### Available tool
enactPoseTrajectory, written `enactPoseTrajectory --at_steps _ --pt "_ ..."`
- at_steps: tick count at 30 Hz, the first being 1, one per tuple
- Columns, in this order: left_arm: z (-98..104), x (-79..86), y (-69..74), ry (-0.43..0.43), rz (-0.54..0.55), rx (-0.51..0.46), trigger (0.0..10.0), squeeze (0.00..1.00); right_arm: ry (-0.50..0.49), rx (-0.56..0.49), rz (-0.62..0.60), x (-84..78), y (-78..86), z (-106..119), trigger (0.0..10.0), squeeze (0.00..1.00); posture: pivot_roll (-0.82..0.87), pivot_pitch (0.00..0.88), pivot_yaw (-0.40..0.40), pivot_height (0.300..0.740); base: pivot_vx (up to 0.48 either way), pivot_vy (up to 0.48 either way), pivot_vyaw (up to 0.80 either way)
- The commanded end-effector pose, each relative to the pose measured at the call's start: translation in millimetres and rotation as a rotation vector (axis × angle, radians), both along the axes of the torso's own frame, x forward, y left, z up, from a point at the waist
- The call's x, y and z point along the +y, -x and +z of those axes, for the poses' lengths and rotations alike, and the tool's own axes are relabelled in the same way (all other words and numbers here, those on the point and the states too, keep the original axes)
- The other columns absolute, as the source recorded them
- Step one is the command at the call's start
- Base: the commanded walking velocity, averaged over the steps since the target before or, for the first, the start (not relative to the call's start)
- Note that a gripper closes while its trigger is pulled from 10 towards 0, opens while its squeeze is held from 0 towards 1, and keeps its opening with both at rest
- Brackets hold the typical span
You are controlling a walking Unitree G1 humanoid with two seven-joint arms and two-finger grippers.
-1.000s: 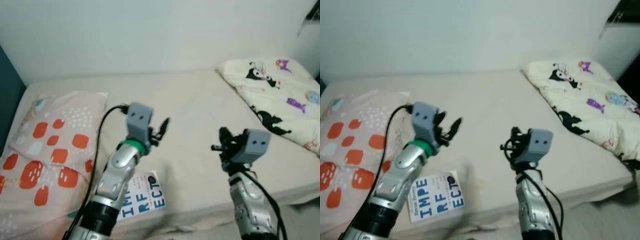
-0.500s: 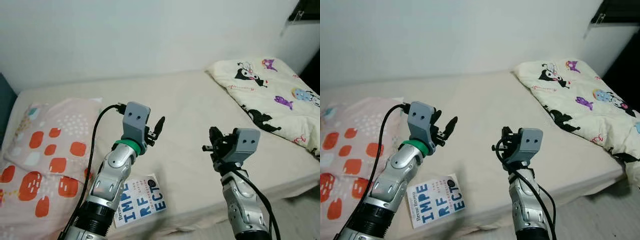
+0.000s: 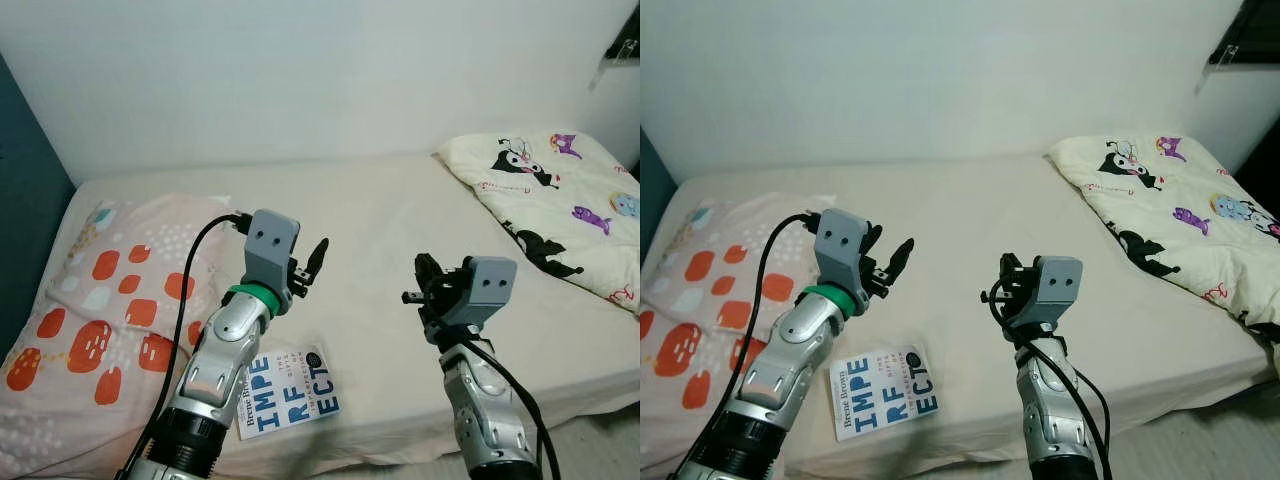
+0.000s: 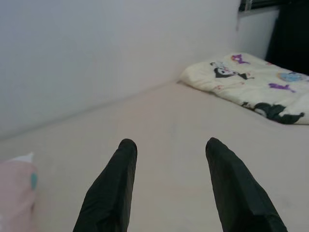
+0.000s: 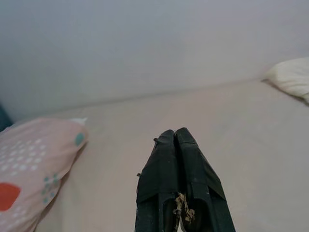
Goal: Clean up the room
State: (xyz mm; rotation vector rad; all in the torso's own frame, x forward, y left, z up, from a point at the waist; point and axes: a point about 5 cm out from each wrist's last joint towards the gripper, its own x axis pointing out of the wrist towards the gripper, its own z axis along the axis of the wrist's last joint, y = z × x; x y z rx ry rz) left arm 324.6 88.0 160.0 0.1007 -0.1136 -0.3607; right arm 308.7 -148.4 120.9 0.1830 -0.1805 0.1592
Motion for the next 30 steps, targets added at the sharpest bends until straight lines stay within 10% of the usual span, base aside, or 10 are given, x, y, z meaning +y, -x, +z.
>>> enactPoseTrajectory --at_steps 1,14,30 --pt "-9.5 6.8 1.2 -0.021 0.03 0.017 10.0 0.0 0.013 -0.007 0.018 4.3 -3.1 1.0 10.0 0.0 -0.02 0.004 -0.004 0.74 0.0 0.0 0.0" --pt "-12.7 63.7 2.7 -0.009 0.29 0.005 10.0 0.0 0.036 -0.077 0.065 17.6 -30.3 29.8 10.0 0.0 0.08 0.018 -0.083 0.74 0.0 0.0 0.0" --pt "-10.3 47.6 -1.2 -0.041 0.221 -0.02 10.0 0.0 0.03 -0.062 0.058 19.7 -23.0 20.1 10.0 0.0 0.04 0.012 -0.048 0.74 0.0 0.0 0.0"
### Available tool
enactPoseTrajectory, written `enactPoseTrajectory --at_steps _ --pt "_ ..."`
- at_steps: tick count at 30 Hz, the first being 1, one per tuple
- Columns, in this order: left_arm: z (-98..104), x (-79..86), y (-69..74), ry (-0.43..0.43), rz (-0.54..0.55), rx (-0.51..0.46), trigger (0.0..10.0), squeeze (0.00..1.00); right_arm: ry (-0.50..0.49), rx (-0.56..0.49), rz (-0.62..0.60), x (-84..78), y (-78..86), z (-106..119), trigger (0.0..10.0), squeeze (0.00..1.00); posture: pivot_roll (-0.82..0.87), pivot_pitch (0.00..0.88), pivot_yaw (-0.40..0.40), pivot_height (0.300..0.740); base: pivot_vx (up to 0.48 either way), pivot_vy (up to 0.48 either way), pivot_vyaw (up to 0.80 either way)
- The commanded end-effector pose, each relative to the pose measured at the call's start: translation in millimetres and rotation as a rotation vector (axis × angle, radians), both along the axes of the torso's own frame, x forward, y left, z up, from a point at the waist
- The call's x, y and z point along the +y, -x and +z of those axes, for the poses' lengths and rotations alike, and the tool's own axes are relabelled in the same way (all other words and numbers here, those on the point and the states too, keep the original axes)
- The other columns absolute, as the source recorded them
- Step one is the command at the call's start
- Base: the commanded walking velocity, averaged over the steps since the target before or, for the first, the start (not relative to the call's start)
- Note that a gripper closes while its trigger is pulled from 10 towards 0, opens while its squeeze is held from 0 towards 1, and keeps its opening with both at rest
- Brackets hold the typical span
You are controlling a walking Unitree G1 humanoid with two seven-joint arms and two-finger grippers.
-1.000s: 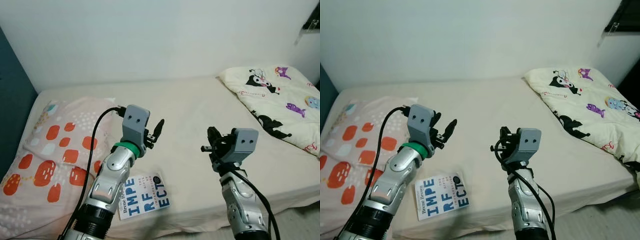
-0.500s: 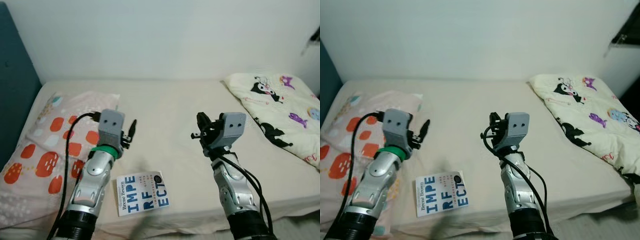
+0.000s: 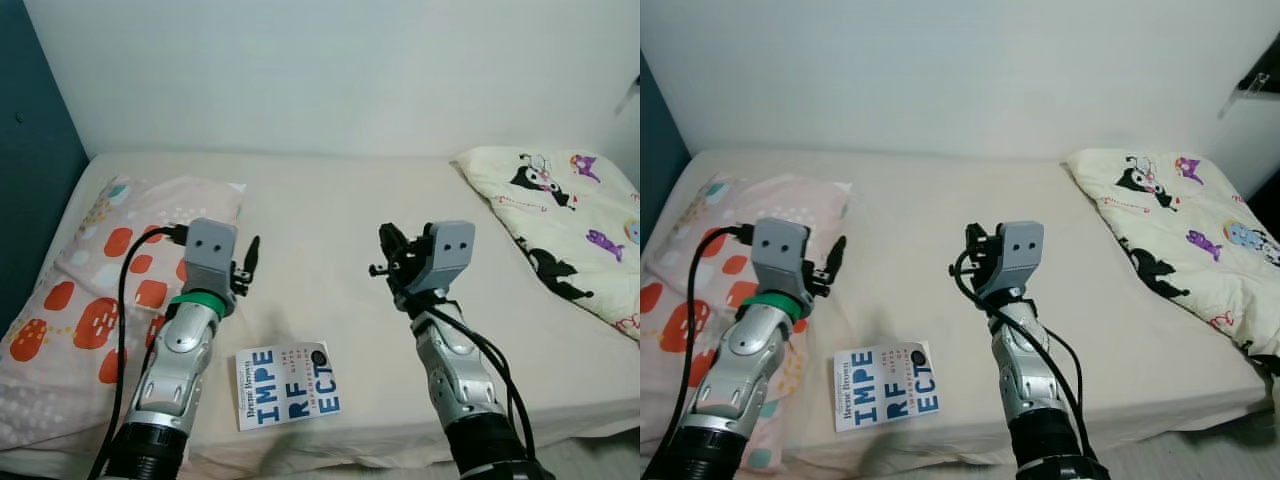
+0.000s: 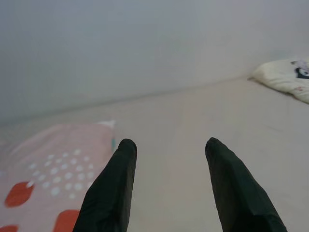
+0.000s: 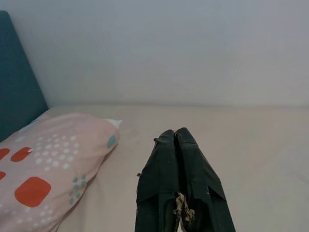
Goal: Clean up the room
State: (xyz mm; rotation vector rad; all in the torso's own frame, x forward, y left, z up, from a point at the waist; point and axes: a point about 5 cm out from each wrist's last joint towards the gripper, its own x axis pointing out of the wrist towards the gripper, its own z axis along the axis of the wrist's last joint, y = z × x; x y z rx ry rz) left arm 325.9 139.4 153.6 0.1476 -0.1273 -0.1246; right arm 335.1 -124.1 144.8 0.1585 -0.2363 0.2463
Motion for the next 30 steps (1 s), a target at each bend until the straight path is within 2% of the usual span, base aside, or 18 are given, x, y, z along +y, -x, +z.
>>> enactPoseTrajectory --at_steps 1,9,16,30 --pt "-3.9 -3.8 0.1 -0.01 -0.015 0.014 10.0 0.0 0.003 0.003 -0.021 -4.5 3.4 -3.8 10.0 0.0 0.04 0.012 -0.048 0.74 0.0 0.0 0.0" --pt "-4.2 -7.3 1.3 -0.012 -0.03 0.014 10.0 0.0 0.031 0.023 -0.047 -6.8 1.1 -6.9 10.0 0.0 0.04 0.014 -0.042 0.74 -0.171 0.0 0.08" --pt "-4.2 -8.8 0.9 -0.013 -0.037 0.014 10.0 0.0 -0.079 0.041 -0.06 -11.3 1.2 -7.2 10.0 0.0 0.03 0.012 -0.032 0.74 -0.41 0.0 0.1" --pt "-3.5 -11.6 -0.2 -0.018 -0.052 0.014 10.0 0.0 -0.082 0.04 -0.054 -10.7 3.5 -8.5 10.0 0.0 0.02 0.012 -0.023 0.74 -0.391 0.0 0.0"
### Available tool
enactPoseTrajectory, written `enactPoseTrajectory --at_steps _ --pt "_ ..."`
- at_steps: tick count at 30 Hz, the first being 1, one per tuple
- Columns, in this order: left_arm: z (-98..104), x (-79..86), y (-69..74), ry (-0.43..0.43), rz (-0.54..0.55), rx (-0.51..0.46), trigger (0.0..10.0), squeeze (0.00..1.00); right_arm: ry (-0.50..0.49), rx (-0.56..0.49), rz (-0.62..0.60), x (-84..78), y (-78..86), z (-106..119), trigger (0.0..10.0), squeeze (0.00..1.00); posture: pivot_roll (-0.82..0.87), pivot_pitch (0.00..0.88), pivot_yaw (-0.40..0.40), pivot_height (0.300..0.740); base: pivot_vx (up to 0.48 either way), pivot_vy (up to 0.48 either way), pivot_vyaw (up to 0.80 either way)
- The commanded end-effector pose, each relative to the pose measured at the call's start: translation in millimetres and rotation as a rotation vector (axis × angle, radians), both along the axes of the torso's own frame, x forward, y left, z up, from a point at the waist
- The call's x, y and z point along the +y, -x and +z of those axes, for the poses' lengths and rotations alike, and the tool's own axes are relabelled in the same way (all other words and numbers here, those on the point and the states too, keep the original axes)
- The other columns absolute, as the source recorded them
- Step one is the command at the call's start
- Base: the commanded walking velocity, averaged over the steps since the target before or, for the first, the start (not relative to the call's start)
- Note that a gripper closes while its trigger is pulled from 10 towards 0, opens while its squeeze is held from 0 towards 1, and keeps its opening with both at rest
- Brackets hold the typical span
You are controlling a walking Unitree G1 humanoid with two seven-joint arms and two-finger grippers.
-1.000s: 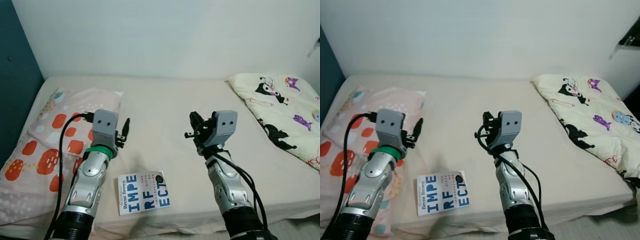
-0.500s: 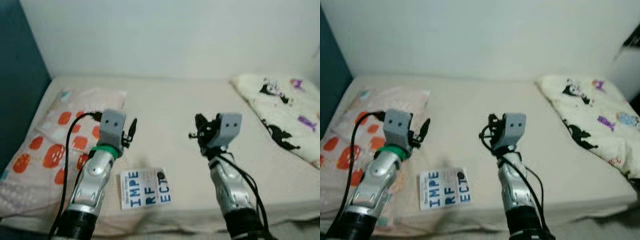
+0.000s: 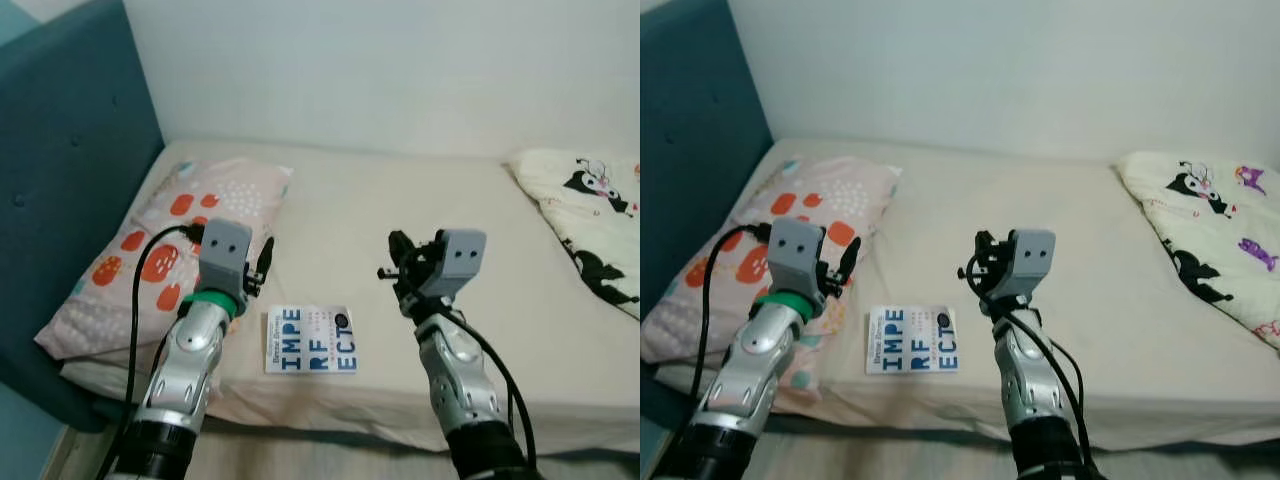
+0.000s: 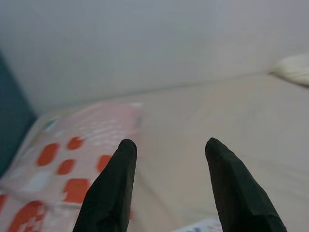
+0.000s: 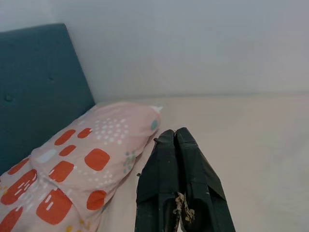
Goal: Clean up the room
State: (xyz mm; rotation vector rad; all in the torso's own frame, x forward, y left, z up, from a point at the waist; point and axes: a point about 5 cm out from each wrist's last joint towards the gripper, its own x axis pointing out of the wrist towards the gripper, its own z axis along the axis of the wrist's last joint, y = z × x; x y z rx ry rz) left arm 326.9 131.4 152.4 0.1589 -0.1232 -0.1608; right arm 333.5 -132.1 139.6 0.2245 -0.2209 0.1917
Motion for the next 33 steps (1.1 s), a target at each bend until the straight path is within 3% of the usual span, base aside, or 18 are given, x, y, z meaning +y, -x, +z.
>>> enactPoseTrajectory --at_steps 1,12,18,33 --pt "-2.4 -3.7 0.9 -0.004 -0.018 0.009 10.0 0.0 -0.014 0.012 -0.008 -2.5 2.1 -3.3 10.0 0.0 0.02 0.013 -0.023 0.74 -0.394 0.0 0.0" --pt "-3.4 -4.4 1.2 -0.003 -0.02 0.012 10.0 0.0 0.003 0.035 -0.002 -1.6 3.2 -7.9 10.0 0.0 0.02 0.016 -0.022 0.74 -0.388 0.0 0.0" --pt "-5.3 -5.9 1.4 0.004 -0.03 0.026 10.0 0.0 0.01 0.051 -0.001 -0.9 3.3 -11.5 10.0 0.0 0.02 0.017 -0.021 0.74 0.0 0.0 0.0" --pt "-9.5 -11.7 1.0 0.087 -0.054 0.095 10.0 0.0 -0.028 0.045 0.014 0.3 2.3 -8.7 10.0 0.0 0.02 0.014 -0.021 0.74 0.0 0.0 -0.79"
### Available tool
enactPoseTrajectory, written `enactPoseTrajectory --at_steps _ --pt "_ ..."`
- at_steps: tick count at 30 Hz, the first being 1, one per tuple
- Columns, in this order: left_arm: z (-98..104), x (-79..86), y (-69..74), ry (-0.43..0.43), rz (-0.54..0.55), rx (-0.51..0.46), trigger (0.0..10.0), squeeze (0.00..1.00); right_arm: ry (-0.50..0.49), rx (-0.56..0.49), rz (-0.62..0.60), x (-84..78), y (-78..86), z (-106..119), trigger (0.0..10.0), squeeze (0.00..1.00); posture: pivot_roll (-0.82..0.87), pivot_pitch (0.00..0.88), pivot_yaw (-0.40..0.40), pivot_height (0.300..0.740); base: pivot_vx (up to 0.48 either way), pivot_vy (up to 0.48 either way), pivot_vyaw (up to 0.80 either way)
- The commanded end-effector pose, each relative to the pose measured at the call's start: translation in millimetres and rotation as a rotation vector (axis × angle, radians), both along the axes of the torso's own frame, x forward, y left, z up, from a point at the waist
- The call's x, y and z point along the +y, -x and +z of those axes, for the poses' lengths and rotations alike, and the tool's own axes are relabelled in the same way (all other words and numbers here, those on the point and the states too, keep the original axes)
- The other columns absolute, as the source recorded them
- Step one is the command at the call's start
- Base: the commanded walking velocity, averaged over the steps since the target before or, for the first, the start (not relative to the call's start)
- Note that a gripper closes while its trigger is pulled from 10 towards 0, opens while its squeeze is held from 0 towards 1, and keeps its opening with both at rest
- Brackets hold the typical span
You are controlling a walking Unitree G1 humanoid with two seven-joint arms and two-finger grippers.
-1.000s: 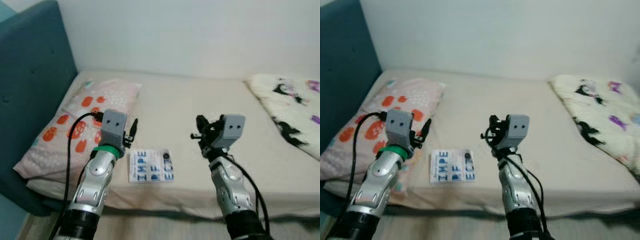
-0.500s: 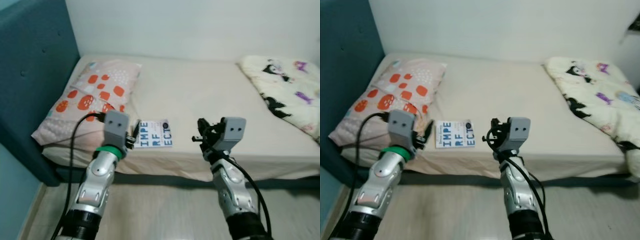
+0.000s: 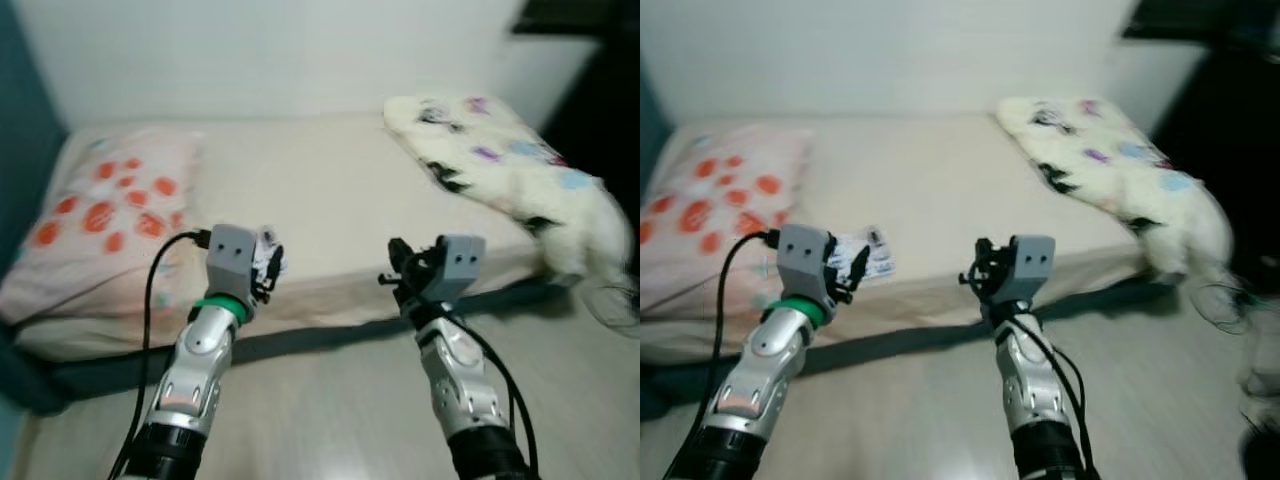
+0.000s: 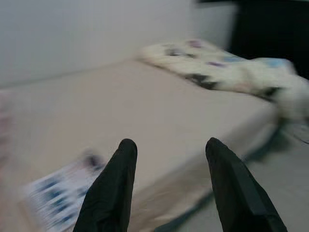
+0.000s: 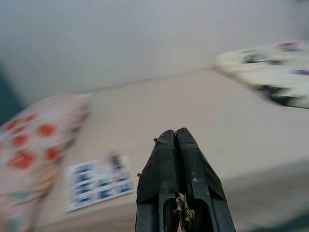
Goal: Clean up the room
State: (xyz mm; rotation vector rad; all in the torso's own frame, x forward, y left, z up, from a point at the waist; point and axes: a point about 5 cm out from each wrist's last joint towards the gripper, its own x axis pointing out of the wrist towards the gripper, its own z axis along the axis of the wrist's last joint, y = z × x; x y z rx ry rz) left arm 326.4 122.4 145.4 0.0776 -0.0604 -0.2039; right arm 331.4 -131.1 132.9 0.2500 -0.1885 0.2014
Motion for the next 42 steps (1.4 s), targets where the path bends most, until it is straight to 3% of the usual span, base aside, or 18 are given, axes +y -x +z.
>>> enactPoseTrajectory --at_steps 1,16,22,29,34,42 --pt "-2.5 -2.6 0.6 0.014 -0.012 0.023 10.0 0.0 -0.007 0.012 -0.002 -0.7 0.2 -2.0 10.0 0.0 0.02 0.014 -0.021 0.74 0.0 0.0 -0.8" --pt "-8.4 -2.6 -1.0 0.028 0.009 0.057 10.0 0.0 -0.008 0.006 0.009 0.4 1.3 -1.2 10.0 0.0 0.02 0.016 -0.02 0.74 0.0 0.0 -0.8" --pt "-11.3 -0.1 -0.5 0.002 0.018 0.058 10.0 0.0 0.008 -0.001 0.015 0.5 1.9 -1.2 10.0 0.0 0.02 0.015 -0.018 0.74 0.0 0.0 -0.8" --pt "-7.7 1.4 -2.3 -0.108 -0.013 0.011 10.0 0.0 0.023 -0.02 -0.001 -0.2 0.9 1.2 10.0 0.0 0.02 0.011 0.013 0.74 0.0 0.0 -0.8" --pt "-0.2 1.7 -5.6 -0.122 -0.052 0.004 10.0 0.0 0.004 -0.027 -0.044 -3.1 -0.2 1.1 10.0 0.0 0.03 0.006 0.061 0.74 0.0 0.0 -0.8" --pt "4.8 5.3 -10.8 -0.109 -0.051 0.008 10.0 0.0 -0.008 -0.022 -0.052 -0.3 2.3 -2.0 10.0 0.0 0.02 0.011 0.062 0.74 0.0 0.0 -0.8"
